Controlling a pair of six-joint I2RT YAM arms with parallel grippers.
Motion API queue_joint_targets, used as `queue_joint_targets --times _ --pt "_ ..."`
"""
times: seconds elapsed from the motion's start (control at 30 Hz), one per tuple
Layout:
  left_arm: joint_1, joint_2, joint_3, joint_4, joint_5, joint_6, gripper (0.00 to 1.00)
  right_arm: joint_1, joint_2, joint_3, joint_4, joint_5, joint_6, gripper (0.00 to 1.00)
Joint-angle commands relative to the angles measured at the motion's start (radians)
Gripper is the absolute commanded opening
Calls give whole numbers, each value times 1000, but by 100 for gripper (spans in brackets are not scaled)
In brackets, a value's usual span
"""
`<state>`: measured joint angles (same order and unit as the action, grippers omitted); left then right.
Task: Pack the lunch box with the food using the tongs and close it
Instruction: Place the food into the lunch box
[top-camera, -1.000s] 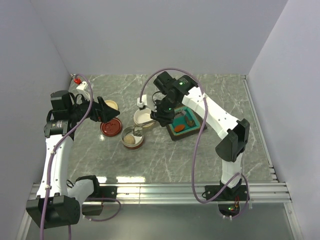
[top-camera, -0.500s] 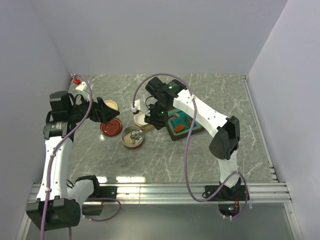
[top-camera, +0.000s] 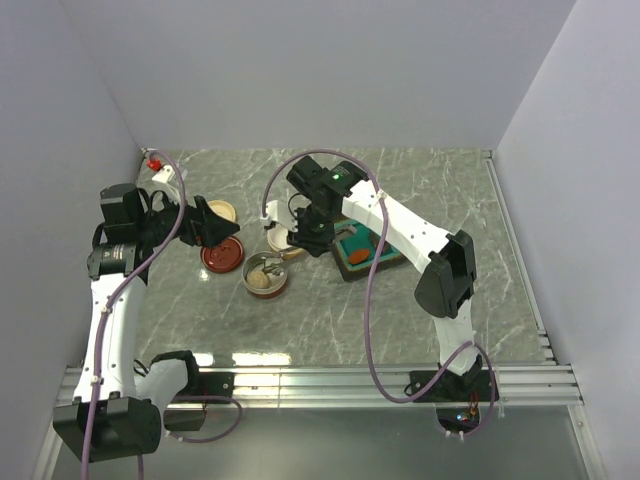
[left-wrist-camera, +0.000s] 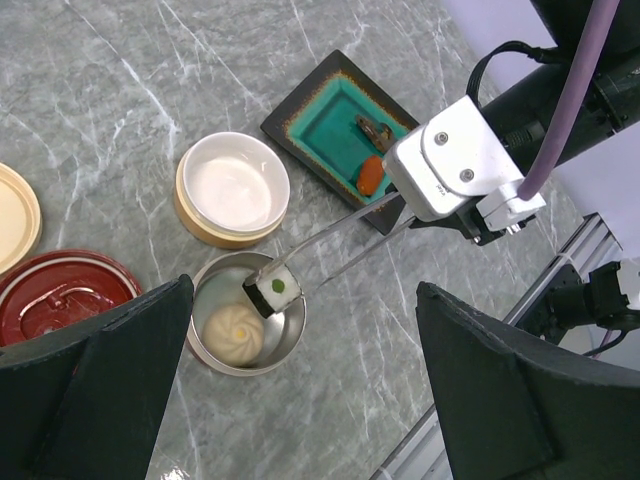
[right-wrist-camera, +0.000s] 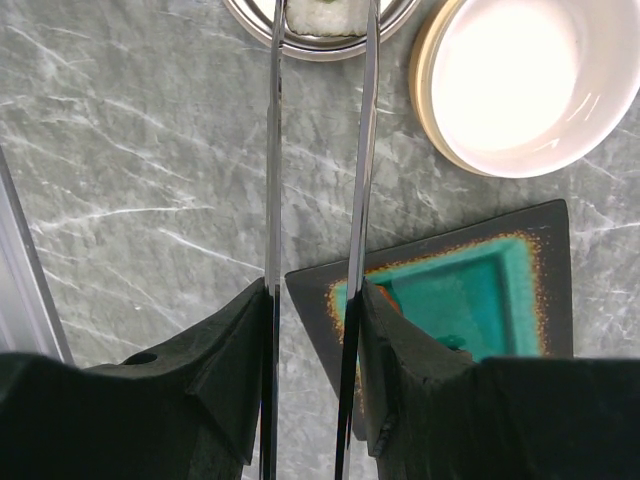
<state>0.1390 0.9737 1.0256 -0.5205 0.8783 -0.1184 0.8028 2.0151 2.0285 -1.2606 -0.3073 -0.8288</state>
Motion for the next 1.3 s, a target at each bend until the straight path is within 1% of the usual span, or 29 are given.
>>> queue_joint_targets --times 0.0,0.27,0.5,0.6,0.87,1.0,1.13,1.23,1.27 --pt "5 -26 -5 20 22 10 99 9 8 29 33 4 8 40" --pt "4 -26 -2 10 18 19 99 16 17 35 13 5 -3 43" --pt "4 -29 -2 11 16 17 99 26 22 33 12 16 -1 57" --pt "4 -29 -1 10 16 19 99 30 22 35 15 16 2 58" --pt "4 -29 2 8 19 16 99 29 -7 94 12 2 39 56" --pt "4 -18 19 4 25 17 99 24 -62 136 6 -12 68 55" --pt "5 -7 40 -9 21 25 99 6 -140 82 32 -9 86 54" --pt "4 -7 47 -10 22 26 99 -37 -203 18 44 7 94 54" --pt "5 -9 48 -10 22 25 99 -69 -228 -6 47 13 105 54"
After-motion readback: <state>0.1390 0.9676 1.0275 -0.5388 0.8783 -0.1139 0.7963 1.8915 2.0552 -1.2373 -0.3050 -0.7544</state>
